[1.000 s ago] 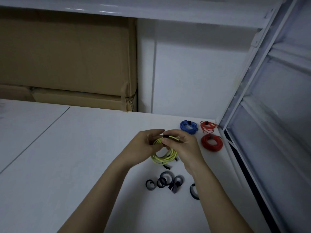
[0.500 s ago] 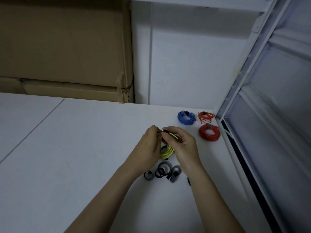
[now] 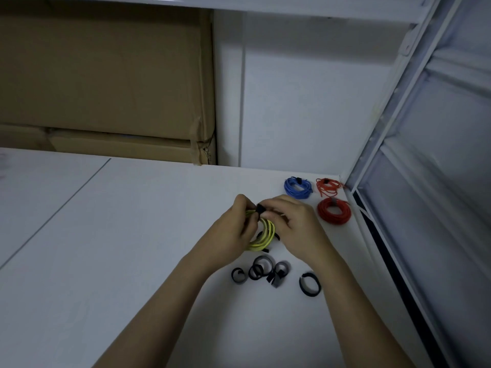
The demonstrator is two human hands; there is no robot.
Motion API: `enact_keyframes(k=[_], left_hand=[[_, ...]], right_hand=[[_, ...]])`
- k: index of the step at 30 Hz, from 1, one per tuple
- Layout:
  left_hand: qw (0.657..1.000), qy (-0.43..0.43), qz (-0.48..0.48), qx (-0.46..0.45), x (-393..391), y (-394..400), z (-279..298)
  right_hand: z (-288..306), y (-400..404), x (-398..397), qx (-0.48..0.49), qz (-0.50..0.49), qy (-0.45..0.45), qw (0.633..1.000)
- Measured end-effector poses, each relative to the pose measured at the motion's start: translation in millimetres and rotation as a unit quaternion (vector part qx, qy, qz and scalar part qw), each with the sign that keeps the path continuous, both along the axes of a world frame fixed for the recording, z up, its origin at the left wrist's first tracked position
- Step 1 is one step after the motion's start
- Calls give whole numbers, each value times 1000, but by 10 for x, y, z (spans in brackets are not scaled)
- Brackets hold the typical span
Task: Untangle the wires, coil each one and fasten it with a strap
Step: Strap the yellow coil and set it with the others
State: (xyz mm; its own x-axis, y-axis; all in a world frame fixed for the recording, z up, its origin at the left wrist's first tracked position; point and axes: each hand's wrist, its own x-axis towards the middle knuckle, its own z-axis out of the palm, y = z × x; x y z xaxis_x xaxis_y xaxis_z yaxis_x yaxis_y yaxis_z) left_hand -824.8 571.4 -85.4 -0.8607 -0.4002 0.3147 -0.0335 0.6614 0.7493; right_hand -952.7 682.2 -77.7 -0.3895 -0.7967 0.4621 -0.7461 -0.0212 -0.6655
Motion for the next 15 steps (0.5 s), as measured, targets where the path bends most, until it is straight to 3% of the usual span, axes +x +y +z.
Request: enact_keyframes(k=[2, 4, 10, 15], left_hand=[[1000, 21, 9, 21, -1, 12, 10], [999, 31, 15, 34, -3, 27, 14], [998, 54, 40, -6, 38, 34, 7], [997, 67, 31, -13, 54, 74, 23]], right_hand=[[-25, -30, 76, -53, -22, -44, 997], [-42, -60, 170, -84, -49, -143, 985], [58, -110, 263, -69, -58, -422, 902], [117, -120, 270, -53, -67, -458, 885]])
